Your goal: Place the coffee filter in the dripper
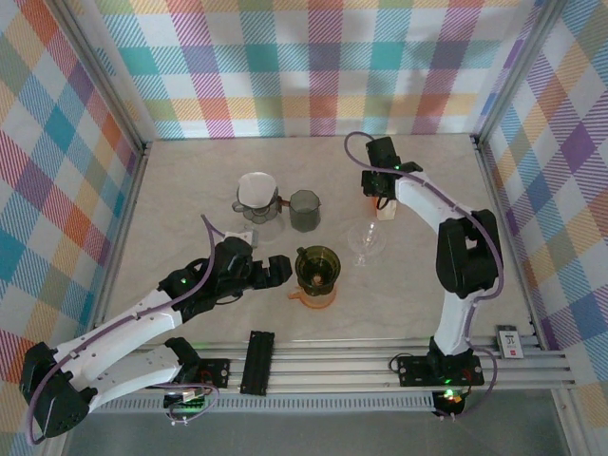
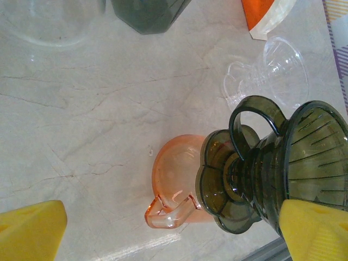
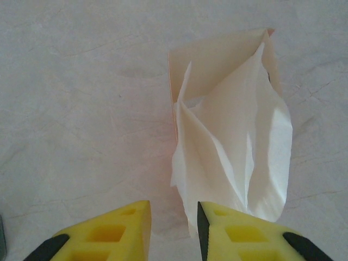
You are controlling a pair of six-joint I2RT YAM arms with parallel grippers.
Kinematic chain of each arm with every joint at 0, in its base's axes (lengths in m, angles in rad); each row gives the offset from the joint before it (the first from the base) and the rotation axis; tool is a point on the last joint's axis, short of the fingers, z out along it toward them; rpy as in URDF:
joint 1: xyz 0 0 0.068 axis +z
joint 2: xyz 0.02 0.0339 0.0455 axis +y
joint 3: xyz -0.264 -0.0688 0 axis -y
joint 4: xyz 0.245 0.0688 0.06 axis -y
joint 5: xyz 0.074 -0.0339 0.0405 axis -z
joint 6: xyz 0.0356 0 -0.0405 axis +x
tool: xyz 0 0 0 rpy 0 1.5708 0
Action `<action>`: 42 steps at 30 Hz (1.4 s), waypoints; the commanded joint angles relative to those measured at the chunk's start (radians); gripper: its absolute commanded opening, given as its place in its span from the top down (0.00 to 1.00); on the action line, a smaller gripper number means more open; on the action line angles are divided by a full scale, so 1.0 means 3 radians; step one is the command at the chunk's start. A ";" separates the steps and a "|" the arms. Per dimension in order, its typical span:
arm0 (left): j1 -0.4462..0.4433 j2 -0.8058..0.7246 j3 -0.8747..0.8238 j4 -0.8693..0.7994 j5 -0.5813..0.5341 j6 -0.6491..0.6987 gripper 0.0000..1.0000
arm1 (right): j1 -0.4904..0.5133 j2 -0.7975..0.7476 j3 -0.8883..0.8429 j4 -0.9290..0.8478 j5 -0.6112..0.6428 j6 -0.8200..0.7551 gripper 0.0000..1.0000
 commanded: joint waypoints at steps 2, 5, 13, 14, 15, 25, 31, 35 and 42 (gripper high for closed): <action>0.0028 0.0000 -0.0018 0.0061 -0.0076 0.0007 0.00 | -0.0029 0.0113 0.0179 -0.0121 0.0075 -0.0074 0.69; 0.0030 -0.0006 -0.0021 0.0048 -0.0095 0.0008 0.00 | -0.0040 0.0156 0.0195 -0.0125 0.0093 -0.0078 0.70; 0.0029 -0.0015 -0.0018 0.0031 -0.0119 0.0017 0.00 | -0.0049 0.0251 0.0269 -0.0141 0.0083 -0.0099 0.76; 0.0027 -0.0014 -0.0018 0.0029 -0.0119 0.0017 0.00 | -0.0045 0.0259 0.0274 -0.0142 0.0080 -0.0108 0.77; 0.0028 -0.0015 -0.0015 0.0028 -0.0120 0.0017 0.00 | -0.0045 0.0262 0.0284 -0.0140 0.0091 -0.0106 0.77; 0.0026 -0.0008 -0.0028 0.0043 -0.0137 0.0016 0.00 | -0.0047 0.0335 0.0371 -0.0168 0.0147 -0.0143 0.87; 0.0029 -0.0012 -0.0038 0.0028 -0.0141 0.0018 0.00 | -0.0048 0.0329 0.0371 -0.0172 0.0168 -0.0176 0.91; 0.0028 -0.0020 -0.0045 0.0028 -0.0154 0.0015 0.00 | -0.0045 0.0251 0.0301 -0.0097 0.0175 -0.0197 1.00; 0.0030 -0.0056 -0.0066 0.0021 -0.0166 -0.0002 0.00 | -0.0040 -0.0059 0.0084 0.0036 0.0095 -0.0176 1.00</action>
